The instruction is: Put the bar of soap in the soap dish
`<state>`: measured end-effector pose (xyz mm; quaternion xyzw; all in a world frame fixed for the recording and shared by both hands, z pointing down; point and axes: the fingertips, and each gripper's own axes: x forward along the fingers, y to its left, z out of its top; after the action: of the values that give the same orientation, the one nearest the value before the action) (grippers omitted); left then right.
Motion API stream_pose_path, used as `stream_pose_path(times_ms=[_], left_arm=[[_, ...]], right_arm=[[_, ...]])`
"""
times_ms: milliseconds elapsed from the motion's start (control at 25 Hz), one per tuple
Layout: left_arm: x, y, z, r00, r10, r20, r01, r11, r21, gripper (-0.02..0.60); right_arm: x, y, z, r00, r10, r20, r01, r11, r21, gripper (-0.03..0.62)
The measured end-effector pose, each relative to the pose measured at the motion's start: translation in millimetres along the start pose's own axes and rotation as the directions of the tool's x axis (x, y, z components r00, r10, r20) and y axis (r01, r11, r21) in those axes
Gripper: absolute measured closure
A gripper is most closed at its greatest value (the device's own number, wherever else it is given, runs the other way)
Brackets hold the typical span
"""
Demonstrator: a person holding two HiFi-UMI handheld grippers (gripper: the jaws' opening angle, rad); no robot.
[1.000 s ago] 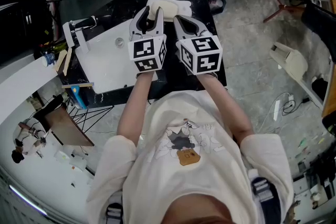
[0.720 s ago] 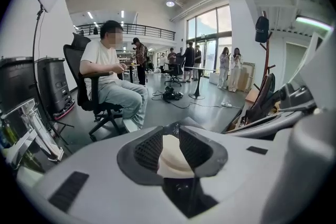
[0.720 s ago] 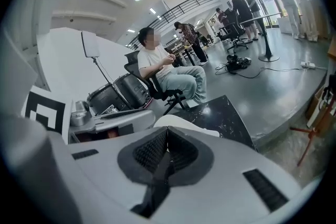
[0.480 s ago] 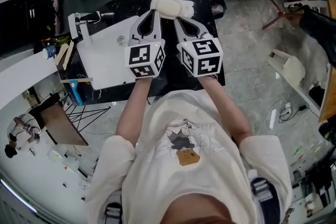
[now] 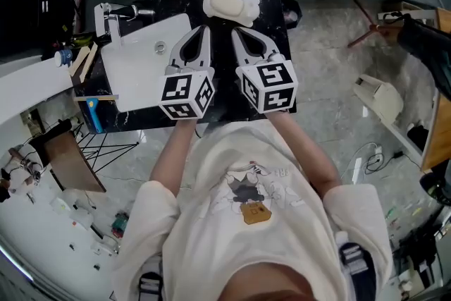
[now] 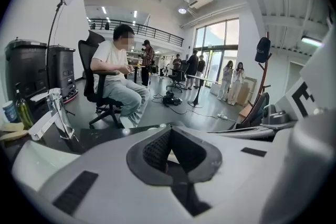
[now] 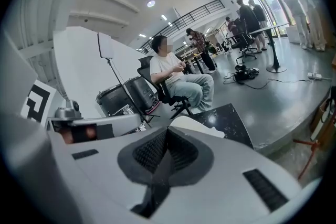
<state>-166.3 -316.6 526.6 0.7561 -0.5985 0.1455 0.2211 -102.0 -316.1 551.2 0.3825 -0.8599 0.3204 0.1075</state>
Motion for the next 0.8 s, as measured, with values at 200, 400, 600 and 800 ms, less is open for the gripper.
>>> stream_pose_path(times_ms=[200,400,600,800], left_arm=[[-46.5,0.0,-4.8,0.998,-0.016,0.055,0.02,0.997,-0.076,0.575],[-94.0,-9.3,-0.6,0.992,-0.074,0.104,0.083,0.993,-0.087,0.575],[-138.0,-15.3,-2.7,0.975,-0.172,0.138,0.192,0.971,-0.145,0.575],[-183.4,-17.0,-23.6,0.951,-0.283,0.125,0.299,0.944,-0.14,0.575]], right_arm=[[-19.8,20.3,0.9,1.0,0.002,0.021,-0.001,0.998,-0.067,0.588],[-54.1,46.3,-0.5,0.999,-0.007,0.05,0.009,0.999,-0.045,0.588],[-78.9,72.3,-8.7,0.987,-0.103,0.126,0.112,0.991,-0.068,0.588],[-94.7,113.6,-29.5,0.966,-0.177,0.19,0.189,0.981,-0.045,0.588]])
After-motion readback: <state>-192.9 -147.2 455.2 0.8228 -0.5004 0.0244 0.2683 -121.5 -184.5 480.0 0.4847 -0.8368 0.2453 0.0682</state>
